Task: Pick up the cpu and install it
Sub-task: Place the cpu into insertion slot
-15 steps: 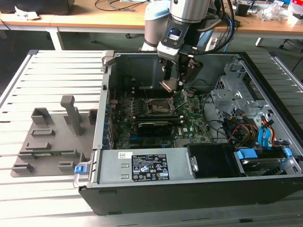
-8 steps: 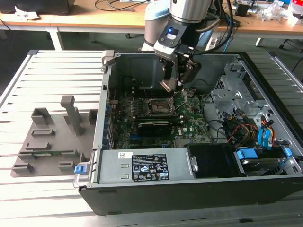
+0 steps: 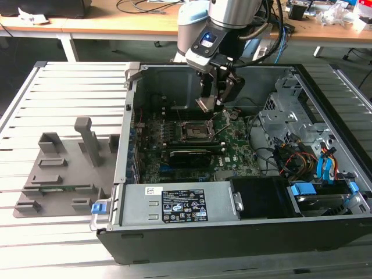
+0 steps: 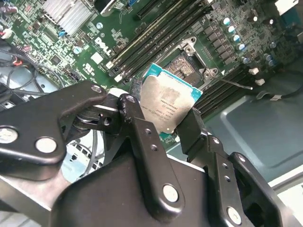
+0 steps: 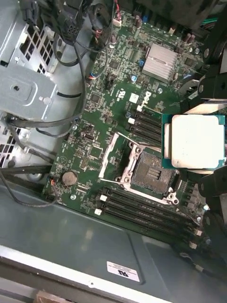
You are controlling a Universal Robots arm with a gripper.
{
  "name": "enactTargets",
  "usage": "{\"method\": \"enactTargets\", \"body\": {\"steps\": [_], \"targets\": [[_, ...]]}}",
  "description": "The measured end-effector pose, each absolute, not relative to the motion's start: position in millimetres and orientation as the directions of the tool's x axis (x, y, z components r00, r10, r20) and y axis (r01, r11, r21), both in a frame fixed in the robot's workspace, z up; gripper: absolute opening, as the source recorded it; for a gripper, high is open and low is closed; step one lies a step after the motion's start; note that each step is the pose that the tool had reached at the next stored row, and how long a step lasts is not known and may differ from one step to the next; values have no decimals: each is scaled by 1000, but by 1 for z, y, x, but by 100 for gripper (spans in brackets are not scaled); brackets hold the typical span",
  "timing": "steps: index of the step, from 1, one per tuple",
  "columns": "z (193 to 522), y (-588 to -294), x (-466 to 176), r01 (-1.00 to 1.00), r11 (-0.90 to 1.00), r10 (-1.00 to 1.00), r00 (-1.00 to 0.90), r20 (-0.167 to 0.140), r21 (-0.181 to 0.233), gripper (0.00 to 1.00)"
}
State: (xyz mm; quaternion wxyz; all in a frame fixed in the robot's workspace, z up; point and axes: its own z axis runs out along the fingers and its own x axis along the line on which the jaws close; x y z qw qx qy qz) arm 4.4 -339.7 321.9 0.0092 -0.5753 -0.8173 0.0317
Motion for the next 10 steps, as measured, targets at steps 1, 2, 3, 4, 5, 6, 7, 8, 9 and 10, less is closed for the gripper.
{"method": "enactTargets", "body": {"steps": [1, 2, 3, 4, 5, 6, 7, 8, 9, 10], "targets": [[322, -340, 4, 946, 317, 948, -319, -21, -63, 55], [322, -340, 4, 950, 305, 951, -307, -21, -63, 55], [322, -340, 4, 952, 298, 954, -300, -21, -62, 55], [322, -340, 4, 956, 288, 957, -290, -21, -63, 55], [322, -340, 4, 958, 278, 960, -280, -21, -62, 55], [322, -340, 4, 963, 264, 964, -266, -21, -63, 55], [322, -340, 4, 967, 247, 968, -249, -21, -62, 55], [322, -340, 4, 971, 233, 972, -234, -21, -63, 55], [322, -340, 4, 973, 222, 974, -224, -21, -62, 55], [322, -340, 4, 977, 203, 979, -204, -21, -62, 55]]}}
